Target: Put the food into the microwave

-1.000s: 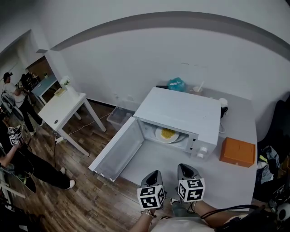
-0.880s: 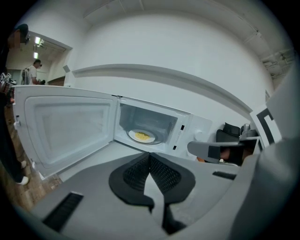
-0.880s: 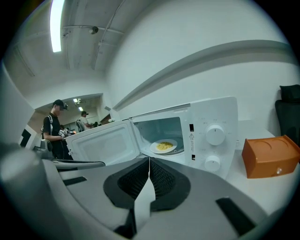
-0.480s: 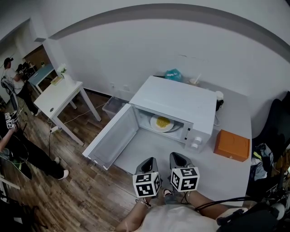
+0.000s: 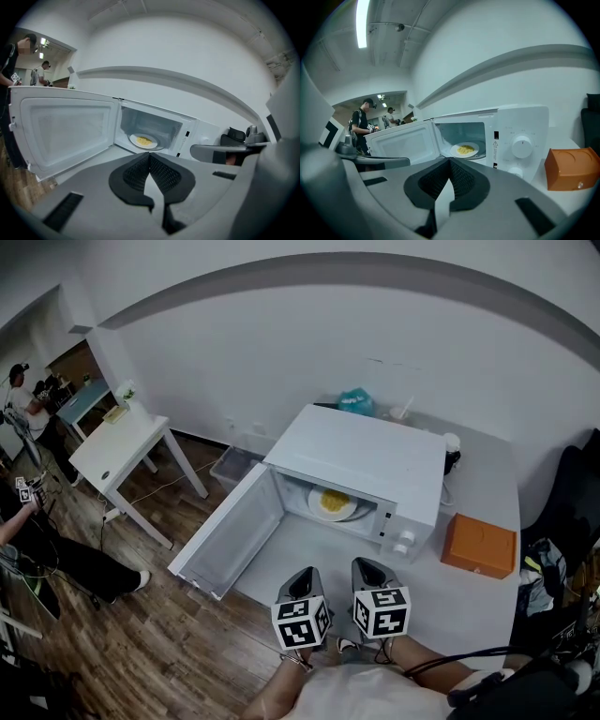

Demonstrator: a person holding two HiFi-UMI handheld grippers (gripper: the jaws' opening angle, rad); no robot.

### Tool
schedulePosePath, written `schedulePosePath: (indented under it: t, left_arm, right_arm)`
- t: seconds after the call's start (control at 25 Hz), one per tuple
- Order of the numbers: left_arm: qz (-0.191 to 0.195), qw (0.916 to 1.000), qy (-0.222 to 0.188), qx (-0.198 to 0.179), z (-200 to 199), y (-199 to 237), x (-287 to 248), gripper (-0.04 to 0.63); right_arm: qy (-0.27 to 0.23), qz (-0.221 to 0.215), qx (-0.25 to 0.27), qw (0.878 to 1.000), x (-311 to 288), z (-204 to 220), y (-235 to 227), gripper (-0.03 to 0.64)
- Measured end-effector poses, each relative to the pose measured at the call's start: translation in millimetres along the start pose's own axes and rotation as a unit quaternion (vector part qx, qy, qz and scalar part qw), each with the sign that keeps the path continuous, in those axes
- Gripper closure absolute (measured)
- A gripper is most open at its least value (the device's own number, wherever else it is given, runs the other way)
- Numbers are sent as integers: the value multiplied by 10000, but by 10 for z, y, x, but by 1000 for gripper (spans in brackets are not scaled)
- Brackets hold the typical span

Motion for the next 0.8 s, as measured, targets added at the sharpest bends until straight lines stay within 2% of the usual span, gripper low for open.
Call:
schedulePosePath:
  t: [0.8]
  left_arm:
    - [-36,9999,25,-97,-19,-45,-63,591]
  right_arm:
    - [26,19,-97,9999,11,-11,-118,601]
Point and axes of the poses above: the fingertips, and each gripper's own axes: x backward along the fingers, y to its left, z out of its underside, the point moved 7 cm from there along x, backward along the fingers, and after that the axes turned 2 degrees about -z, right-handed, at the moved point
